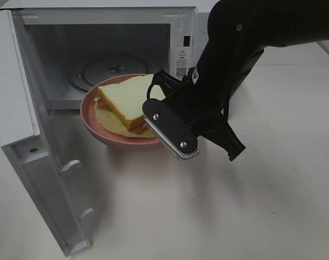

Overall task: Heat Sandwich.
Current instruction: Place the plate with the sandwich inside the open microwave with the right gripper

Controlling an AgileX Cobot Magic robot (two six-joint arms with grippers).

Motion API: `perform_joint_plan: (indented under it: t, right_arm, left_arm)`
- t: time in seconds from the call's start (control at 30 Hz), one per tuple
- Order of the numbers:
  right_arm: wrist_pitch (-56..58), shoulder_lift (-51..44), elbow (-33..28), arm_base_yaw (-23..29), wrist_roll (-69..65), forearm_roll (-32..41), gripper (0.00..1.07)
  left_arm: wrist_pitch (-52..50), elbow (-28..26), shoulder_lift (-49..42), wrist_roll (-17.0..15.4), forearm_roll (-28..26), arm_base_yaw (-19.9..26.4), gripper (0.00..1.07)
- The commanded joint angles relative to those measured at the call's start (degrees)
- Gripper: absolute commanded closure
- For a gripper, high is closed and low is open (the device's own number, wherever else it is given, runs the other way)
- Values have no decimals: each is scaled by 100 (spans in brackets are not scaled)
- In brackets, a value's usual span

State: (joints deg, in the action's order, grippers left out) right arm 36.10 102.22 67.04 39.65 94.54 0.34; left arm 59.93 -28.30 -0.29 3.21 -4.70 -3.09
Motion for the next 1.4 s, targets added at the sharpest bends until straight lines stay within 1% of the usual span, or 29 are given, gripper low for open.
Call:
perform_joint_plan:
  t: [0.03, 0.37, 0.47, 0.5, 0.53, 0.67, 0.8, 0.83, 0.97, 1.3, 1.4]
  right_arm:
    - [-183, 63, 155, 92, 132, 74, 107]
    - [-223, 453, 653, 120, 281, 241, 107]
    - [-138, 665, 957, 120, 281, 275, 107]
    - [-138, 665, 957, 120, 281, 275, 107]
    - [-69, 779, 1134, 120, 281, 275, 107]
    - [-57, 934, 1352, 120, 258, 269, 107]
    - [246, 1255, 1856, 120, 218, 264, 107]
    - [246, 1255, 1856, 120, 218, 264, 107]
    - [372, 1484, 2183, 120, 52, 143, 107]
    - [481, 1793, 2659, 120, -103, 17, 107]
    - [619, 1919, 2888, 120, -286, -97, 107]
  left_arm:
    - [-52, 11, -86, 0, -46, 11, 9]
    - [-52, 11, -86, -6, -46, 11, 9]
    - [-52, 11, -86, -6, -46, 11, 9]
    - [-52, 11, -86, -6, -46, 11, 9]
    - [-52, 11, -86, -6, -46, 11, 9]
    - [-52, 11, -86, -6, -46, 11, 9]
    - [-52, 11, -86, -6, -46, 11, 9]
    - [-52, 11, -86, -6, -46, 11, 9]
    - [-52, 11, -86, -6, -46, 11, 9]
    - [-52, 11, -86, -6, -46, 11, 9]
    - [-52, 11, -86, 0, -46, 11, 9]
